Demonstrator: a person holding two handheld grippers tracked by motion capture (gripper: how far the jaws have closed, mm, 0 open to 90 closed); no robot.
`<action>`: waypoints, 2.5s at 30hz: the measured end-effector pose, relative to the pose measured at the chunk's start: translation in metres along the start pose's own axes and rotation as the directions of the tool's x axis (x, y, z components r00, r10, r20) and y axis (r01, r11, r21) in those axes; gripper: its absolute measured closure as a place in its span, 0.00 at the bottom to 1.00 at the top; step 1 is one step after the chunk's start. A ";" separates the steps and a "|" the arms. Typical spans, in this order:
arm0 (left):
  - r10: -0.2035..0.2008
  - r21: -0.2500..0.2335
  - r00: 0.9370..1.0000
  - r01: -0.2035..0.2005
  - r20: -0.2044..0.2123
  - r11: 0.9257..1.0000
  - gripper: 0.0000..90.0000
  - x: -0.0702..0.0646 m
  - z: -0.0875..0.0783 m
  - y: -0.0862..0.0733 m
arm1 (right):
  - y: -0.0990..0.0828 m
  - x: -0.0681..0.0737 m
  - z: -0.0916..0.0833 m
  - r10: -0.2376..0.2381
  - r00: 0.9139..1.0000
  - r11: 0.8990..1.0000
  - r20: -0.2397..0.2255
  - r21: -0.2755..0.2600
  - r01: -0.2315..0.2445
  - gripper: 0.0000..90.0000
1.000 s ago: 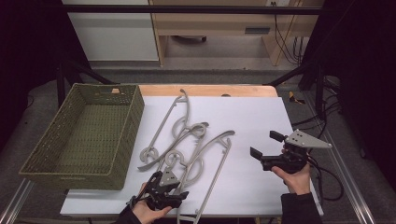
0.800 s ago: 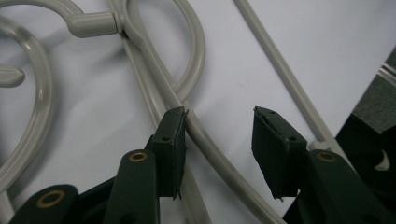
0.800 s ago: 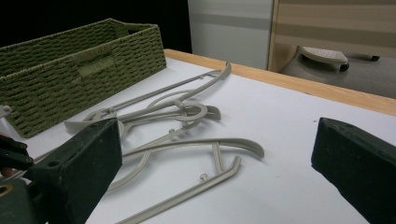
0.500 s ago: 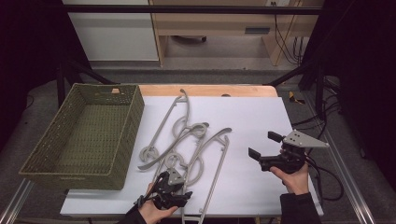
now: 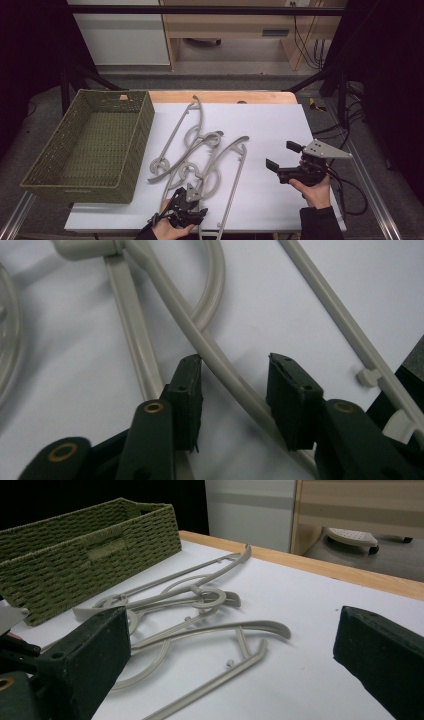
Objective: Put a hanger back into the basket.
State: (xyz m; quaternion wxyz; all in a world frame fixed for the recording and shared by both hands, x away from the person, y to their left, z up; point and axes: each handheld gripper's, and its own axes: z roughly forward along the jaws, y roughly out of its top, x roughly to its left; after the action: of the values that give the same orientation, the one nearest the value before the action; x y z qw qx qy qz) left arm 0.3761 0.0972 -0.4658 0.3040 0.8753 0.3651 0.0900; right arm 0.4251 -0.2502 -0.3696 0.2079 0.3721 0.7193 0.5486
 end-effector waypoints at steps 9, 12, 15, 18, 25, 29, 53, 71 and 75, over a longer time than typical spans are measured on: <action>-0.030 0.033 1.000 0.030 -0.003 0.999 0.84 0.009 -0.001 0.005 | 0.000 0.000 0.000 -0.002 1.000 1.000 -0.001 0.000 0.002 0.02; -0.021 0.048 1.000 0.021 0.002 0.999 0.84 0.010 -0.001 0.007 | 0.000 0.000 0.001 -0.002 1.000 1.000 0.000 0.000 0.002 0.02; -0.005 0.045 1.000 0.005 0.000 0.999 0.76 0.009 0.000 0.012 | 0.000 0.000 0.001 -0.002 1.000 1.000 -0.003 0.001 0.002 0.03; -0.011 0.047 1.000 0.011 0.001 0.999 0.73 0.010 0.002 0.017 | 0.000 0.000 0.001 -0.001 1.000 1.000 -0.005 0.002 0.001 0.03; -0.012 0.057 0.998 0.015 -0.054 0.998 0.82 0.007 0.010 0.022 | 0.000 0.000 0.002 -0.003 1.000 1.000 -0.002 0.004 0.003 0.02; 0.001 0.059 0.995 0.005 -0.099 0.998 0.87 0.002 0.011 0.023 | 0.000 0.000 0.002 -0.001 1.000 1.000 -0.003 0.001 0.001 0.02; 0.028 -0.039 0.999 -0.028 -0.021 0.999 0.91 -0.003 -0.027 0.023 | 0.002 -0.003 -0.006 0.002 1.000 1.000 -0.001 -0.016 -0.002 0.02; -0.015 -0.126 0.994 0.002 -0.107 0.992 0.91 0.038 -0.079 0.027 | 0.004 -0.007 -0.015 0.009 1.000 0.999 0.020 -0.048 -0.008 0.02; -0.027 -0.169 0.990 0.003 -0.138 0.986 0.91 0.050 -0.098 0.029 | 0.003 -0.008 -0.015 0.008 1.000 0.999 0.020 -0.046 -0.007 0.02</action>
State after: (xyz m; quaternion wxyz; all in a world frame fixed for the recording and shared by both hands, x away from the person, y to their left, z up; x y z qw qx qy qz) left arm 0.3920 0.1618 -0.3739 0.3511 0.8352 0.3833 0.1794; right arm 0.4203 -0.2656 -0.3626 0.2219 0.3753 0.7030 0.5619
